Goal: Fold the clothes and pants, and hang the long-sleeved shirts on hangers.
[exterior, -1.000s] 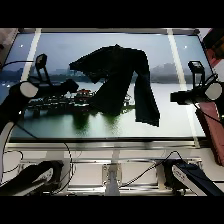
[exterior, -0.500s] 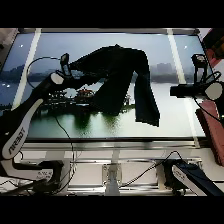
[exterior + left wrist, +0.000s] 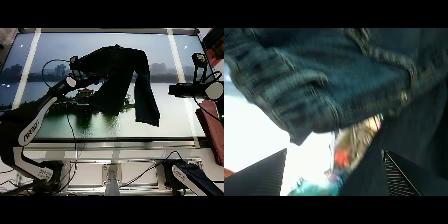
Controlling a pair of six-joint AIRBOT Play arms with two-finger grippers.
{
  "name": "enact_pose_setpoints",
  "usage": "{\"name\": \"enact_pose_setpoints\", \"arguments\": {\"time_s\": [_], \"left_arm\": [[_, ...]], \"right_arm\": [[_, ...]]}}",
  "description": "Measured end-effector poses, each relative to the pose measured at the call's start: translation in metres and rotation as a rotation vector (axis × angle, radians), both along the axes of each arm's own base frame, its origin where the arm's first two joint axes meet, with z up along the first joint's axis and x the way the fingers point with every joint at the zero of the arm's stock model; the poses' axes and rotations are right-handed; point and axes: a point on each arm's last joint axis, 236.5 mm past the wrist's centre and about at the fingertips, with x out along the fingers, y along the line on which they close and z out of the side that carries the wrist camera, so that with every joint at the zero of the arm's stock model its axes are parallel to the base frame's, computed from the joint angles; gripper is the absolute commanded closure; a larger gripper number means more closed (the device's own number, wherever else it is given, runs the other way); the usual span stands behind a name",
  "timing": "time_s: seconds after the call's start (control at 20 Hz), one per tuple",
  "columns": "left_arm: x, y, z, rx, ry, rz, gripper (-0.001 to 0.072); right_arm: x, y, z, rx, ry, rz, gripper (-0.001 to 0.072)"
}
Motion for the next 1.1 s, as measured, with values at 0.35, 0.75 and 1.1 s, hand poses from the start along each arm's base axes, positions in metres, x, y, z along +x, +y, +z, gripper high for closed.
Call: {"name": "enact_pose_setpoints", "arguments": {"time_s": [0.35,0.75,1.1], "left_arm": [[0.016,0.007,-0.011,-0.015,-0.033,0.085,0.0015],[0.035,-0.010,-0.012,-0.061,-0.083,0.145,0.0075],[0.048,-0.016,-0.007,-0.058,-0.182,0.193,0.0553]], "right_arm": [[0.001,0.005,0.001,0.027,-0.004,0.001,0.0690],[0.002,0.007,0.002,0.034,-0.009,0.000,0.0691],[0.004,0.007,0.004,0.037,-0.022,-0.001,0.0690]]}}
